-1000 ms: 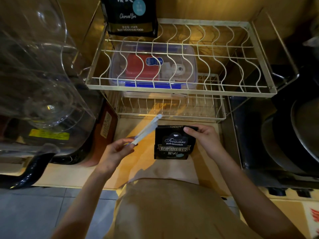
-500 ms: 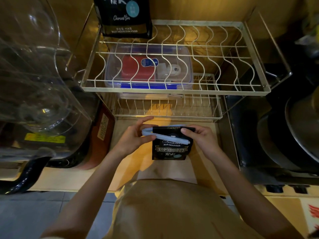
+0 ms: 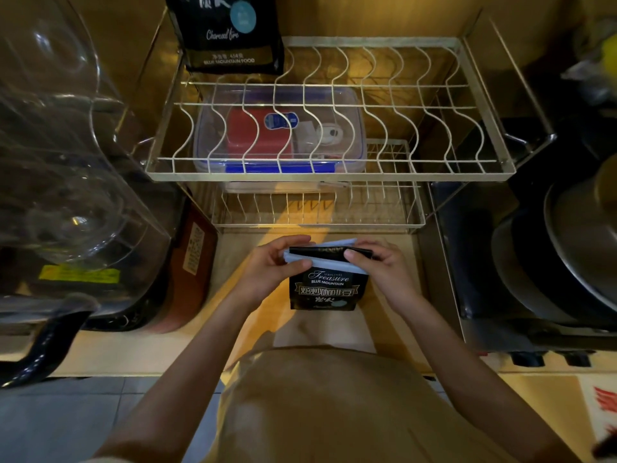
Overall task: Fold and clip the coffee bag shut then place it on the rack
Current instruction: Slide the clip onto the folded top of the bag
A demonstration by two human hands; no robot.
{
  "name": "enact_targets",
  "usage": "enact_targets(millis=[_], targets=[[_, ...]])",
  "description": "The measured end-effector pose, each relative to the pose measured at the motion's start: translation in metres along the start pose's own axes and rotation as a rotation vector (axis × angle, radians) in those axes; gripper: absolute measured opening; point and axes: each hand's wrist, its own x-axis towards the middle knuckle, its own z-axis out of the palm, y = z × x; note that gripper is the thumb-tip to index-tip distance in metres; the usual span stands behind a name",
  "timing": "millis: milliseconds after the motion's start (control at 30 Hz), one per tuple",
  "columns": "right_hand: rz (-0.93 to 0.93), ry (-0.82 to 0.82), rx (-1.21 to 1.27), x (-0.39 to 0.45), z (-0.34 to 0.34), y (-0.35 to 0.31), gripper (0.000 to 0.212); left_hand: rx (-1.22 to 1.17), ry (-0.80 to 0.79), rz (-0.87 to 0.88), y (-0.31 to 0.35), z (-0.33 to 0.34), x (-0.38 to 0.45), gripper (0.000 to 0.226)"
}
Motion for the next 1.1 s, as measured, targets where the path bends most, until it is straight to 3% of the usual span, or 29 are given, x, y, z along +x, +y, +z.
enact_targets(millis=[133,467,667,800,967,1100], targets=[[-0.073,0.039,-0.272,0.000,-0.003,0.003,0.013,-0.055,0.011,-0.012,-0.003,0.004,0.001,0.034],[0.018,-0.027,-0.163,0.006,-0.002,0.000,0.013,-0.165,0.059,-0.022,-0.012,0.005,0.002,0.027],[-0.024,-0.084,-0.285,0.007,-0.008,-0.007,0.006,-0.262,0.082,-0.052,-0.014,0.010,0.002,0.026],[-0.068,-0.109,-0.400,0.011,-0.014,-0.013,0.014,-0.247,0.076,-0.064,-0.012,0.010,0.002,0.023],[-0.062,-0.056,-0.112,0.005,-0.007,-0.017,0.018,-0.179,0.109,-0.037,-0.010,0.009,0.003,0.025],[-0.066,-0.078,-0.094,0.002,-0.010,-0.019,0.023,-0.121,0.116,-0.041,-0.010,0.007,0.003,0.025]])
